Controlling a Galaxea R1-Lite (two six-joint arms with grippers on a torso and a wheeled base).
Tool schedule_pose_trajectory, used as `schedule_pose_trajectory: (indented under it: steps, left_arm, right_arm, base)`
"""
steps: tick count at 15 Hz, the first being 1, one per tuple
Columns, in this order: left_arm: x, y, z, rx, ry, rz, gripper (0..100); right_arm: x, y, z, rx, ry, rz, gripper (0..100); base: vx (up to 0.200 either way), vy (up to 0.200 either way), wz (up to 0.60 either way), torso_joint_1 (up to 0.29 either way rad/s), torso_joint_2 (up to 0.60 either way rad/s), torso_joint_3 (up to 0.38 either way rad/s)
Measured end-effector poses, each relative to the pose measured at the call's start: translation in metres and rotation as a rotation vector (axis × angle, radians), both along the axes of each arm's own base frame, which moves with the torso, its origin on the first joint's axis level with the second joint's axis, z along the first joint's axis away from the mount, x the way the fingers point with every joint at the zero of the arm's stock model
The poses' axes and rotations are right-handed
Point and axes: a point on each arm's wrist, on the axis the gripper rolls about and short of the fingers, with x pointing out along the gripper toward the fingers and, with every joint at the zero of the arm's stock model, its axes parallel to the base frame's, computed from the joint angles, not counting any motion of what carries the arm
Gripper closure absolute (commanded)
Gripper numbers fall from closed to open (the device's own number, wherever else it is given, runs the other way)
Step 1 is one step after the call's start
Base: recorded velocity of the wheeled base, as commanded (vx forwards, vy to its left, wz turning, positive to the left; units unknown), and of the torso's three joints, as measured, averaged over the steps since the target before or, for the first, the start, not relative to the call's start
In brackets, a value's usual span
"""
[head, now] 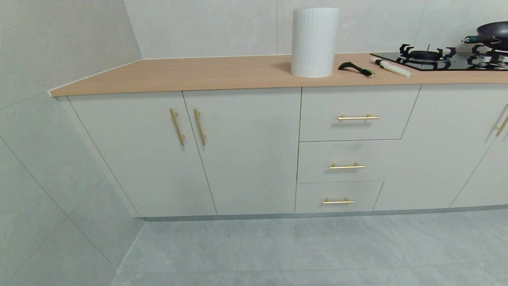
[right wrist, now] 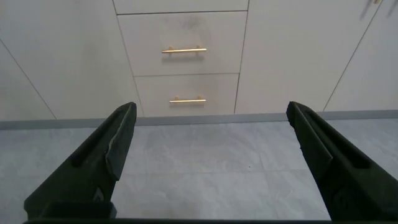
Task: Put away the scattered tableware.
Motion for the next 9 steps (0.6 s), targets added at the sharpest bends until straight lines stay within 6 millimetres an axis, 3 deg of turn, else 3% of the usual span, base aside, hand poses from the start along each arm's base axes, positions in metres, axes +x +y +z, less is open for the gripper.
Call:
schedule_pose_trajectory:
  steps: [2,9]
  left_arm:
    - [0.0,0.0,-0.0001,0.0,0.001,0.0,0]
    - [0.0,0.0,0.0,-0.005,0.0,0.0,0]
  right_arm:
    - [0.0,0.0001,0.0,-0.001,0.0,-0.001,0]
    - [0.0,0.0,0.0001,-0.001,0.0,-0.001,0]
  base:
    - [0.0,0.0,0.0,0.0,0.0,0.0]
    - [0.2,0.0,0.0,0.003,0.0,0.003]
